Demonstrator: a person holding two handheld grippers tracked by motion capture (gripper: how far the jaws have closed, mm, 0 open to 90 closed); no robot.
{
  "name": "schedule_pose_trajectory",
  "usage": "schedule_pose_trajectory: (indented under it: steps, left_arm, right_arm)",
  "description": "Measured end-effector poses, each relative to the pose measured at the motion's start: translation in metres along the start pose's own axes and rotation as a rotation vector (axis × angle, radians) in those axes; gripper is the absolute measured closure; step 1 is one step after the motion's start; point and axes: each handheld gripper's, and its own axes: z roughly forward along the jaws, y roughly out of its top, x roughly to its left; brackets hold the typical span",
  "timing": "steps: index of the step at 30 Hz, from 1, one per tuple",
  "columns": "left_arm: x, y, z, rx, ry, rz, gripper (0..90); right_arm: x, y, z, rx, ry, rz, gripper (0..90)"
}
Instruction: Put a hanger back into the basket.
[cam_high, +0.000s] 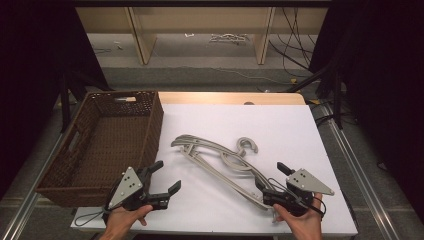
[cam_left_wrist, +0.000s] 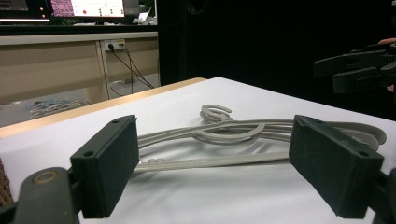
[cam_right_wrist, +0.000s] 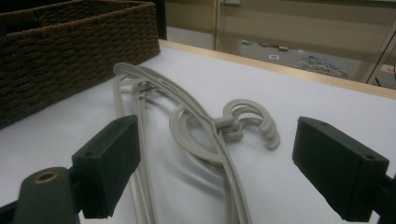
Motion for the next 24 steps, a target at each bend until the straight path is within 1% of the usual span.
schedule_pose_trajectory:
  steps: [1, 2, 4, 5, 9, 10, 11, 12, 13, 14, 15, 19, 20, 21, 22, 23, 24]
  left_arm:
    - [0.0, 0.0, 0.0, 0.003, 0.0, 0.001, 15.9]
    - [0.0, 0.0, 0.0, 0.004, 0.0, 0.002, 15.9]
    - [-0.001, 0.0, 0.0, 0.003, 0.0, 0.002, 15.9]
    - [-0.001, 0.0, 0.0, 0.002, -0.001, 0.001, 15.9]
    - [0.0, 0.0, 0.0, 0.002, 0.0, 0.003, 15.9]
    - [0.0, 0.0, 0.0, -0.001, 0.0, 0.002, 15.9]
    - [0.0, 0.0, 0.0, -0.001, 0.0, 0.003, 15.9]
    - [0.0, 0.0, 0.0, -0.001, 0.001, 0.004, 15.9]
    - [0.0, 0.0, 0.0, 0.001, 0.002, 0.005, 16.0]
    - [0.0, 0.0, 0.0, 0.001, 0.002, 0.005, 16.0]
    - [0.0, 0.0, 0.0, -0.001, 0.002, 0.004, 16.0]
    - [0.001, 0.0, 0.0, -0.002, 0.006, 0.002, 16.0]
    - [0.0, 0.0, 0.0, -0.003, 0.006, -0.003, 16.0]
    - [0.0, 0.0, 0.0, -0.003, 0.007, -0.003, 16.0]
    - [0.001, 0.0, 0.0, -0.002, 0.007, -0.002, 16.0]
    - [0.0, 0.0, 0.0, -0.001, 0.007, -0.004, 16.0]
    - [0.001, 0.0, 0.0, -0.001, 0.008, -0.003, 16.0]
  right_arm:
    - [0.0, 0.0, 0.0, 0.0, 0.0, 0.0, 16.1]
    - [-0.001, 0.0, 0.001, -0.014, 0.008, -0.014, 16.1]
    - [-0.002, 0.0, 0.0, -0.011, 0.002, -0.013, 16.1]
    - [-0.002, 0.0, 0.0, -0.02, -0.002, -0.012, 16.1]
    - [-0.003, 0.0, 0.0, -0.016, 0.001, -0.02, 16.1]
    - [-0.004, 0.0, 0.0, -0.002, 0.008, -0.016, 16.1]
    - [-0.004, 0.0, 0.001, -0.011, 0.017, -0.023, 16.2]
    - [-0.005, 0.0, 0.0, 0.012, 0.016, -0.027, 16.3]
    - [-0.007, 0.001, 0.0, 0.018, 0.017, -0.029, 16.4]
    - [-0.007, 0.002, 0.0, 0.018, 0.022, -0.025, 16.4]
    - [-0.009, 0.003, -0.001, 0.024, 0.011, -0.033, 16.4]
    - [-0.014, 0.009, -0.003, 0.037, 0.005, -0.032, 16.4]
    - [-0.016, 0.011, -0.003, 0.055, 0.003, -0.04, 16.5]
    - [-0.016, 0.011, -0.003, 0.055, 0.003, -0.04, 16.5]
    - [-0.016, 0.013, -0.003, 0.071, 0.01, -0.045, 16.5]
    - [-0.017, 0.014, -0.002, 0.097, 0.008, -0.06, 17.3]
    - [-0.016, 0.016, -0.001, 0.103, 0.011, -0.067, 18.4]
